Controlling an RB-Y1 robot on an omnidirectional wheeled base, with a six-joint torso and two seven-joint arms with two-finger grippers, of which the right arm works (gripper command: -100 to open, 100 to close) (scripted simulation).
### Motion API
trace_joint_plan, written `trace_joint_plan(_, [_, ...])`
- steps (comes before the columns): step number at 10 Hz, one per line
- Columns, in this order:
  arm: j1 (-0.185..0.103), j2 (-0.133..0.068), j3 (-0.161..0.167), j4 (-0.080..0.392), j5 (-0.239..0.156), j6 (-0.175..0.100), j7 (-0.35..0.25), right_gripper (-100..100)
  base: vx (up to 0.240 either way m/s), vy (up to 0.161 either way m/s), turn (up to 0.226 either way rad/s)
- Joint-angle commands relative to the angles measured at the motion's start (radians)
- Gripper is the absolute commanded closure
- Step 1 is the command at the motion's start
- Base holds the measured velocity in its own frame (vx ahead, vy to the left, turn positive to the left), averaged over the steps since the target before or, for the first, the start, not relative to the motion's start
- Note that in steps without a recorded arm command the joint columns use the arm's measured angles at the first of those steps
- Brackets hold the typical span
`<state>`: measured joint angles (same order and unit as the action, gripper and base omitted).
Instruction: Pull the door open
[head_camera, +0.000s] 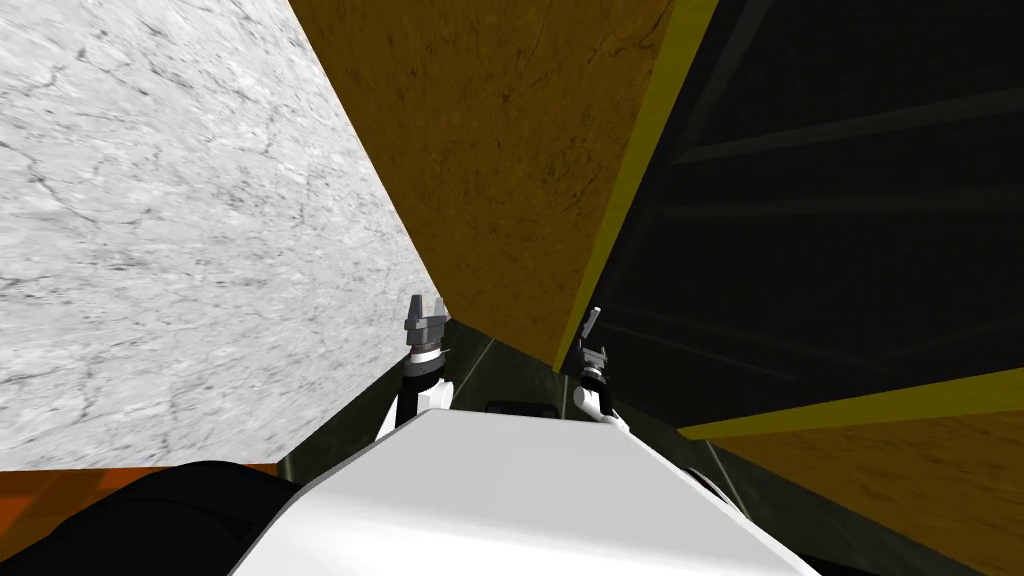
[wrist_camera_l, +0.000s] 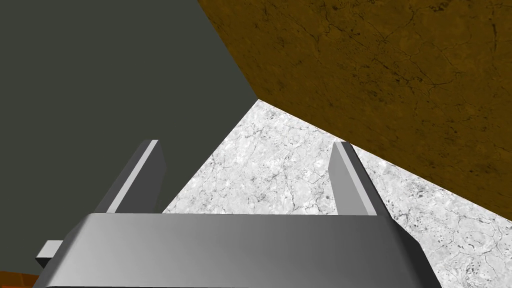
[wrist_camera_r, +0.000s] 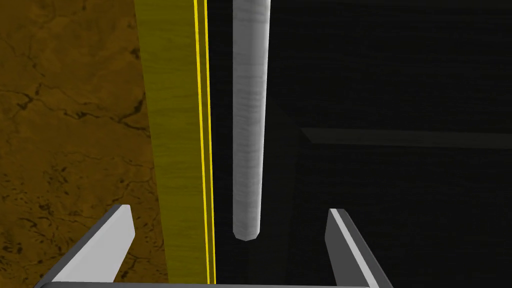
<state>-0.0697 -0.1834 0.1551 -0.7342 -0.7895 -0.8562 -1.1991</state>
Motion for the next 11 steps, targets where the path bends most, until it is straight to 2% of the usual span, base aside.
trace_joint_plan(1, [0.0, 0.0, 0.0, 0.0, 0.0, 0.0, 0.0, -100, -0.005, -0.067, 0.036])
trace_joint_plan(2, [0.01, -0.025, -0.001, 0.01, -0.005, -0.006, -0.033, -100, 0.1, -0.01, 0.077])
trace_joint_plan(3, [0.013, -0.033, -0.002, 0.012, -0.007, -0.008, -0.042, -100, 0.159, -0.028, 0.08])
trace_joint_plan(6, [0.038, -0.089, -0.005, 0.026, -0.016, -0.017, -0.106, -100, 0.21, -0.01, 0.082])
trace_joint_plan(8, [0.038, -0.089, -0.005, 0.026, -0.016, -0.017, -0.106, -100, 0.092, 0.004, 0.012])
trace_joint_plan(9, [0.046, -0.108, -0.006, 0.031, -0.019, -0.02, -0.128, -100, 0.065, 0.009, 0.057])
trace_joint_plan(11, [0.057, -0.133, -0.007, 0.037, -0.024, -0.024, -0.156, -100, 0.117, -0.021, 0.066])
